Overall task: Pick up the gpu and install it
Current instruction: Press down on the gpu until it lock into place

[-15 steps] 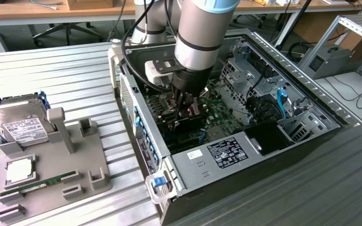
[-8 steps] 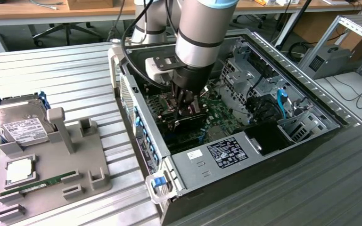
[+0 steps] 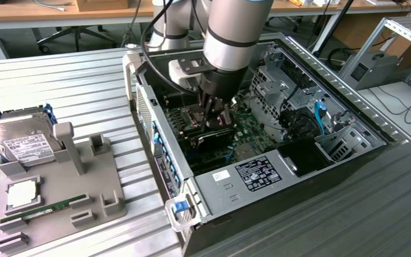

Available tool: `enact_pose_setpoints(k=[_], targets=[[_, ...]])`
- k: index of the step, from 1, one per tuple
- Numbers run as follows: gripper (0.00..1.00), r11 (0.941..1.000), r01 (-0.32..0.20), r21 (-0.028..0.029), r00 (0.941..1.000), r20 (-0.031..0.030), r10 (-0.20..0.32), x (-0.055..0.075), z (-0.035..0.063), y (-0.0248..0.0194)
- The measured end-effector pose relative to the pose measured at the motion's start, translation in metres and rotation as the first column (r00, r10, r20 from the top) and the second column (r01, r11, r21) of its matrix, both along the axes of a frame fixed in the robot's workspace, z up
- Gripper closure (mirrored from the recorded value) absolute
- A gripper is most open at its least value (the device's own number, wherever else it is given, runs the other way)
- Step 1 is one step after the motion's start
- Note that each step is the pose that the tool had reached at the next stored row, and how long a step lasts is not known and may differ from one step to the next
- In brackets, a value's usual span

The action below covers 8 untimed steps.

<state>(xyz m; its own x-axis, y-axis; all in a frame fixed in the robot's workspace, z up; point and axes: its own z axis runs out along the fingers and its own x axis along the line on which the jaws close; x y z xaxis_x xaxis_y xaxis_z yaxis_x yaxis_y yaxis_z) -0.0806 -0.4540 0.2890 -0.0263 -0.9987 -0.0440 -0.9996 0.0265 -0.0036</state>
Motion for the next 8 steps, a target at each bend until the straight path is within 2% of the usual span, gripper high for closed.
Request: enact_pose_setpoints(k=[8], targets=[[0.89, 1.0, 0.0, 0.0, 1.0, 0.0, 0.0, 0.003, 0.0143, 0.0009]])
